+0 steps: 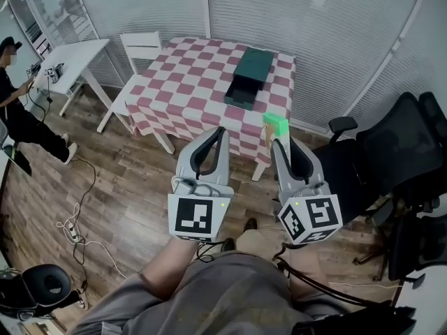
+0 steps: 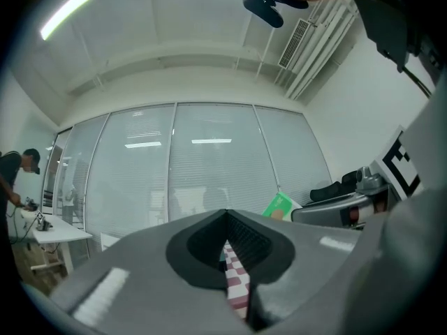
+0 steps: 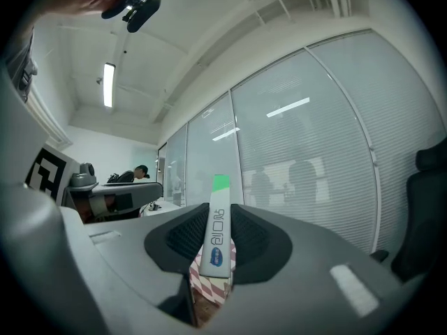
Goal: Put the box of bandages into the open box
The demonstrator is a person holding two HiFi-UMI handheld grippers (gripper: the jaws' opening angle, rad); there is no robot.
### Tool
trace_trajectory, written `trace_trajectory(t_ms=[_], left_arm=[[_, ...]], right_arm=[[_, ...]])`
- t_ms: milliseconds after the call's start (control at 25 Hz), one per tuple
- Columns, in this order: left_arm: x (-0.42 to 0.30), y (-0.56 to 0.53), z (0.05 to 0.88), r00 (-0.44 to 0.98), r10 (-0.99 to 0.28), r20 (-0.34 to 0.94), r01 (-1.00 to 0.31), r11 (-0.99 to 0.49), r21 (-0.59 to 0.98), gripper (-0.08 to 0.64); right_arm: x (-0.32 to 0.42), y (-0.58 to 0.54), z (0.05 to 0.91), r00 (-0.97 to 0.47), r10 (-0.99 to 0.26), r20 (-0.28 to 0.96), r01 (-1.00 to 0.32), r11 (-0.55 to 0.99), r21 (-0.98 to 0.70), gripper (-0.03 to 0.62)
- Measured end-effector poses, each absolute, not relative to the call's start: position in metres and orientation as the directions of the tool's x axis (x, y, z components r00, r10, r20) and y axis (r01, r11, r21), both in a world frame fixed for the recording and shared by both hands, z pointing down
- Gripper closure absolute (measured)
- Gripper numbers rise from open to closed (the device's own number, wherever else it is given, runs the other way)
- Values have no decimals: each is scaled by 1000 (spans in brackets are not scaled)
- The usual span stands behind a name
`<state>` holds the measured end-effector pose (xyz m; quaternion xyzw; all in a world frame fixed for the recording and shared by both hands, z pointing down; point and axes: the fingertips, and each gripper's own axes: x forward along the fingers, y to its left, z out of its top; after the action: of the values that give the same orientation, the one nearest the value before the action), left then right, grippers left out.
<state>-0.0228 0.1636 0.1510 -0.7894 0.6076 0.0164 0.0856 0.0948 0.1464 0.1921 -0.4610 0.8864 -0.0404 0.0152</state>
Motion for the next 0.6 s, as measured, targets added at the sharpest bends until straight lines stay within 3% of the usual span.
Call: trace_trajectory(t_ms=[600], left_arm=[[-21, -16, 180, 262, -963, -61, -956, -251, -149, 560]], right_arm=[[93, -40, 234, -576, -815, 60, -809, 559, -181, 472]])
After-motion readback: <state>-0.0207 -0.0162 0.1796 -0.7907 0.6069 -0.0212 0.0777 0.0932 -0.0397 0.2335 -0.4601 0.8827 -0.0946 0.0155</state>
